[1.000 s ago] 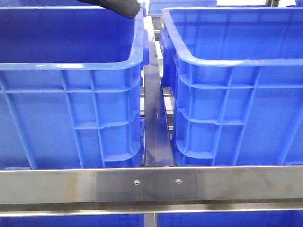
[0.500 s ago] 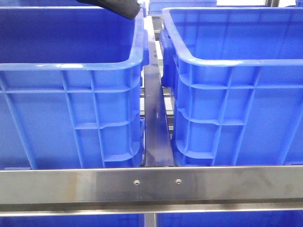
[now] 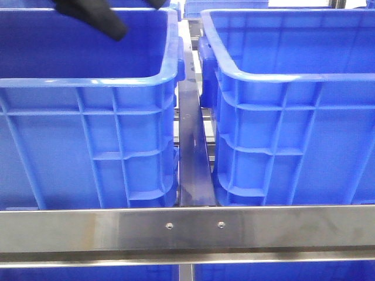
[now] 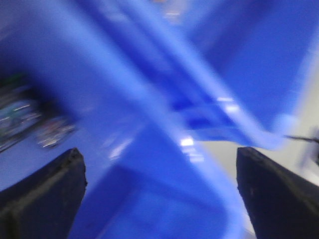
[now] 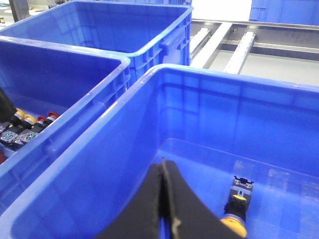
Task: Pick red and yellow buttons and place in box
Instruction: 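Lower the left gripper and grasp a red button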
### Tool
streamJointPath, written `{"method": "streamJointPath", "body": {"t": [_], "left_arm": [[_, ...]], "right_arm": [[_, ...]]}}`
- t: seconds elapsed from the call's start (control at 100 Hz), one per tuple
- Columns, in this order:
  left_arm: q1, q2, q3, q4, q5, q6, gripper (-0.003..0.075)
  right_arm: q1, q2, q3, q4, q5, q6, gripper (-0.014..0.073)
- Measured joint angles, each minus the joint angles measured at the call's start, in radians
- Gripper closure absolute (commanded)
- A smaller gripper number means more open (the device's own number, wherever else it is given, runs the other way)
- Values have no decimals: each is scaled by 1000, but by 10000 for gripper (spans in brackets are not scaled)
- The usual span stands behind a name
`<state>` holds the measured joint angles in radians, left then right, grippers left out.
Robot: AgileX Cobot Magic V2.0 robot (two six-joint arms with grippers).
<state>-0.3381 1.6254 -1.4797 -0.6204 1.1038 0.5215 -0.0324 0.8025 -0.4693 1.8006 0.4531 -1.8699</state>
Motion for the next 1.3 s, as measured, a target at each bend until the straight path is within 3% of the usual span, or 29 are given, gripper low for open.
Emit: {"method": "streamJointPath", "body": {"t": [0.38,0.5,1.3], "left_arm": [[8,0,0,461,-132,-467,134],[8,11,-1,565,-143,-554,134],[8,248,-5,632,-293,-631,134]], "right_arm": [[0,0,0,0,0,0,711],[0,0,0,0,0,0,711],[0,0,0,-2,0,0,711]]}}
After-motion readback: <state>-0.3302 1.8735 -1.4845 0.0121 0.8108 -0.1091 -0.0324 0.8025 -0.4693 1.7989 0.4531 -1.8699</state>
